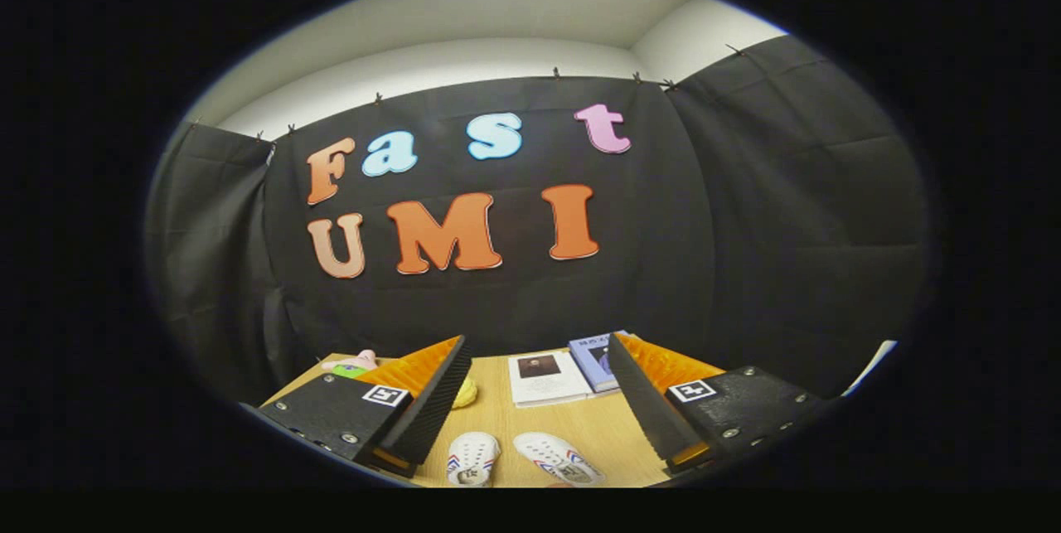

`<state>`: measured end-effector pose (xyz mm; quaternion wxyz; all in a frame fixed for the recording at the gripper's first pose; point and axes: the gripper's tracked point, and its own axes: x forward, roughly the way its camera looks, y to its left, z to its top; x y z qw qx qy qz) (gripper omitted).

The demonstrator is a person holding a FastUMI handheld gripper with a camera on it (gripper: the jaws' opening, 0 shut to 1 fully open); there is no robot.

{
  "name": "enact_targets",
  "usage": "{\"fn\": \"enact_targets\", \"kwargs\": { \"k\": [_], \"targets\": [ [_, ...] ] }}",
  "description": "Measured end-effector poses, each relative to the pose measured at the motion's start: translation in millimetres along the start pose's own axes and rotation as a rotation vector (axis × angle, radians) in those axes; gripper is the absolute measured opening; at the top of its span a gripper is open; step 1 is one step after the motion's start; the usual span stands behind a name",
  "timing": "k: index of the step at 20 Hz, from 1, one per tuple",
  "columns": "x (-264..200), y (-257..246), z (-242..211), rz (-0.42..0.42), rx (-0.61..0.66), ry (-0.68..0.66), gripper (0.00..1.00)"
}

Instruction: Open the storage box then place both shoes into the box .Put the left shoe in first, then the right shoe, with the right side of both shoes facing outward in a uniform manner.

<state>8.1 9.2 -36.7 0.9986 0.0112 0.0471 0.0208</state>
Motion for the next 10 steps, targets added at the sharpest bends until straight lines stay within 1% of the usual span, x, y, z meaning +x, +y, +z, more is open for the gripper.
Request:
{"fn": "enact_targets", "kwargs": {
  "k": [5, 10],
  "targets": [
    [5, 10, -16, 0.046, 0.024, 0.046, 0.98],
    [13, 41, -46, 0.147, 0.111, 0.121, 0.98]
  ]
}}
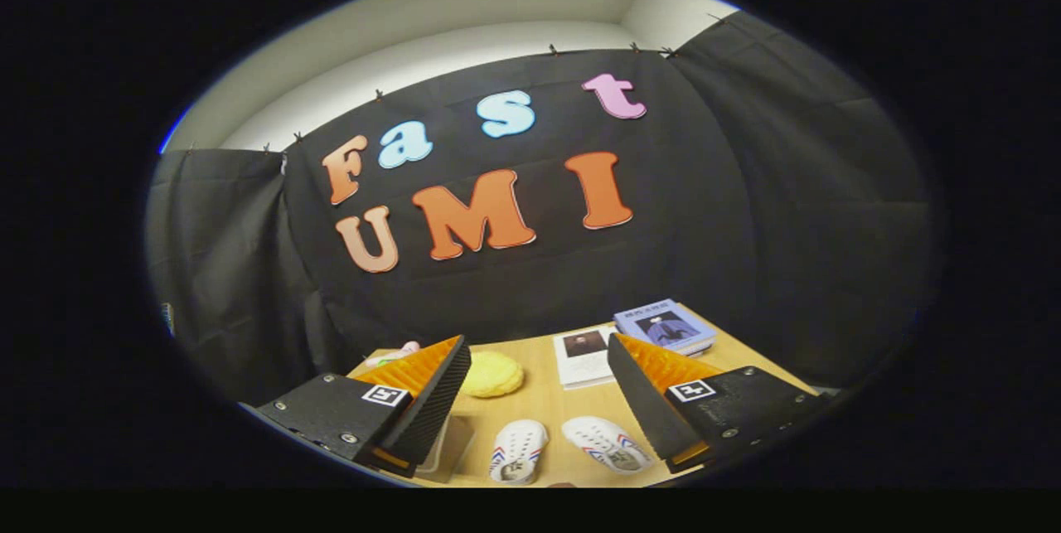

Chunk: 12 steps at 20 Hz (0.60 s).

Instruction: Open the storage box then place both shoes into the box .Put the left shoe in first, then the right shoe, with the right side of both shoes facing outward in a uniform manner.

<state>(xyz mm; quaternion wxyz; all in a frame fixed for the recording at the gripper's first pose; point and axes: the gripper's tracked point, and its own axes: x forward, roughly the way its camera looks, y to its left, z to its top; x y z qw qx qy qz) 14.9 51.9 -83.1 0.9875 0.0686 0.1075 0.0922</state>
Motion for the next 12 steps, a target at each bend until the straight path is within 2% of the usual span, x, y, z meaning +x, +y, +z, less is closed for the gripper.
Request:
{"fn": "enact_targets", "kwargs": {
  "k": [7, 12],
  "targets": [
    [20, 42, -70, 0.148, 0.079, 0.203, 0.98],
    [29, 77, -123, 0.272, 0.255, 0.355, 0.98]
  ]
}}
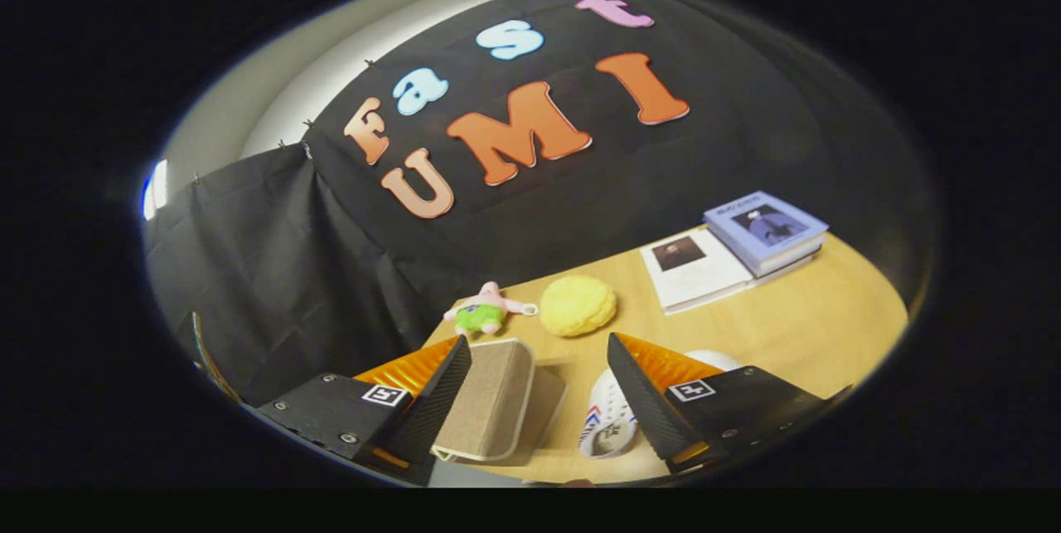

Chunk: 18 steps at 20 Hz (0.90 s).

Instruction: Open the storage box then place both shoes into the box .Put the left shoe in first, then the right shoe, with the right side of both shoes facing outward in a uniform manner.

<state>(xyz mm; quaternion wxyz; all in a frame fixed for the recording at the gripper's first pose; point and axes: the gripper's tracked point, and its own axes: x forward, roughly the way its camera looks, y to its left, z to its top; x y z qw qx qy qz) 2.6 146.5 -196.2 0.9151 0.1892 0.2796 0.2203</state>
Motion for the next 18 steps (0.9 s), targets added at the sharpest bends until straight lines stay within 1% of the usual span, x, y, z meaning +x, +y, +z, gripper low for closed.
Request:
{"fn": "enact_targets", "kwargs": {
  "k": [5, 9, 12, 14, 18],
  "targets": [
    [29, 11, -44, 0.105, 0.148, 0.126, 0.98],
    [50, 17, -80, 0.195, 0.309, 0.233, 0.98],
    [62, 17, -107, 0.208, 0.379, 0.309, 0.98],
    [71, 18, -127, 0.213, 0.383, 0.357, 0.98],
    [78, 30, -152, 0.261, 0.435, 0.435, 0.98]
  ]
}}
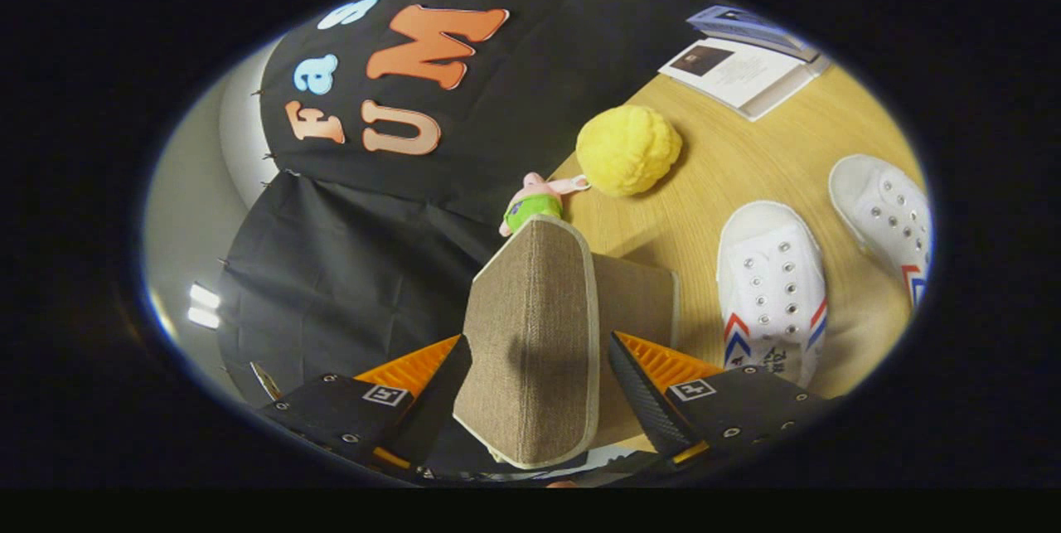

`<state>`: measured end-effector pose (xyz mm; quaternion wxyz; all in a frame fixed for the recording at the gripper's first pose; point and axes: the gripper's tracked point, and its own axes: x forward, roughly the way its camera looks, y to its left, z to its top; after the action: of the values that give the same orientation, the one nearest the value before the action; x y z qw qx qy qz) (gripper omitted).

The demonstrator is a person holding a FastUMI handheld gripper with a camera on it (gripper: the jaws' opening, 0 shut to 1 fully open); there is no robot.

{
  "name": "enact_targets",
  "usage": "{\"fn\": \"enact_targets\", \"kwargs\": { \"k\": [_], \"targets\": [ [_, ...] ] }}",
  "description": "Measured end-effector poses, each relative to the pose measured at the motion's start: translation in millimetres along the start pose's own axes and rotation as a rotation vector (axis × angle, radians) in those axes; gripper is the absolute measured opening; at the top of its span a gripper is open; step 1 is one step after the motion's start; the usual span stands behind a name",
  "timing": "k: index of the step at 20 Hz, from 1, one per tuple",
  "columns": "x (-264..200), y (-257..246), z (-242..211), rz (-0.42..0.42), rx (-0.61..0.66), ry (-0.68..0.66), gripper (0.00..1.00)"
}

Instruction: Open the storage box then place both shoes into the box .Put the left shoe in first, then the right shoe, with the right side of both shoes facing outward in a uniform manner.

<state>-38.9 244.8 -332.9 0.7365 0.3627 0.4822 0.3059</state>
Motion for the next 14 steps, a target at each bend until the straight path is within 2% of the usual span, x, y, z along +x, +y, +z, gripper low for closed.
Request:
{"fn": "enact_targets", "kwargs": {
  "k": [5, 14],
  "targets": [
    [14, 6, -18, 0.061, 0.068, 0.048, 0.98],
    [-8, 19, 2, 0.154, 0.136, -0.017, 0.96]
  ]
}}
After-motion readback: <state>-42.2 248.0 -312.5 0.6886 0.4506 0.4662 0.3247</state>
